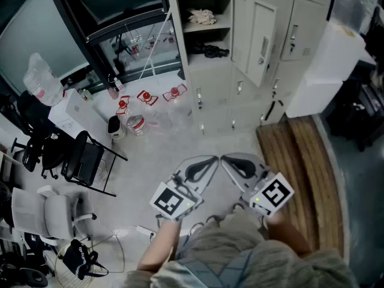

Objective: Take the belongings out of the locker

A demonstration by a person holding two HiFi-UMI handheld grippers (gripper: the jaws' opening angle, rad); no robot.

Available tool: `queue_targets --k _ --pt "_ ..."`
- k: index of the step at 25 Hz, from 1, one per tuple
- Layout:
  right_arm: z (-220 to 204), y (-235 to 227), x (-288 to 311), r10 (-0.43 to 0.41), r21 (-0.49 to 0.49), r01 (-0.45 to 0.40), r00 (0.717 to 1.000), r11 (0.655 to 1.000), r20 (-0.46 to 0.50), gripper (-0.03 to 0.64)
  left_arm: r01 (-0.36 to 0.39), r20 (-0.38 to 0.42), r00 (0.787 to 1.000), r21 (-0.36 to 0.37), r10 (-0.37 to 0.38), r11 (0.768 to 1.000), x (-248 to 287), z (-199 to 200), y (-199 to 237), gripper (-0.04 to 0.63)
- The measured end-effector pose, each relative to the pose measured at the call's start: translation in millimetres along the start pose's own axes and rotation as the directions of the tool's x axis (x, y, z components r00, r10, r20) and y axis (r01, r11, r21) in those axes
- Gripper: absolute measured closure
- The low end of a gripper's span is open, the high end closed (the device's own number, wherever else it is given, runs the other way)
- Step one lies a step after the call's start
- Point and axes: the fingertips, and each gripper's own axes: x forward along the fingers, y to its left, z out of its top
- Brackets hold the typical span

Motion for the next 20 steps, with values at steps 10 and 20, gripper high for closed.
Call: queue_targets --k 10,20 --pt "-7 11 -1 0.009 0.027 -0.008 1.000 1.000 -0.022 0.615 -0.017 0.000 1.000 -0.039 0.017 0.999 -7 -5 -4 0.592" --pt "-12 9 4 0.012 0.075 -0.009 0.999 0.997 -0.035 0.615 -0.007 0.003 1.000 -0.067 0.008 0.998 -8 -9 1 0.592"
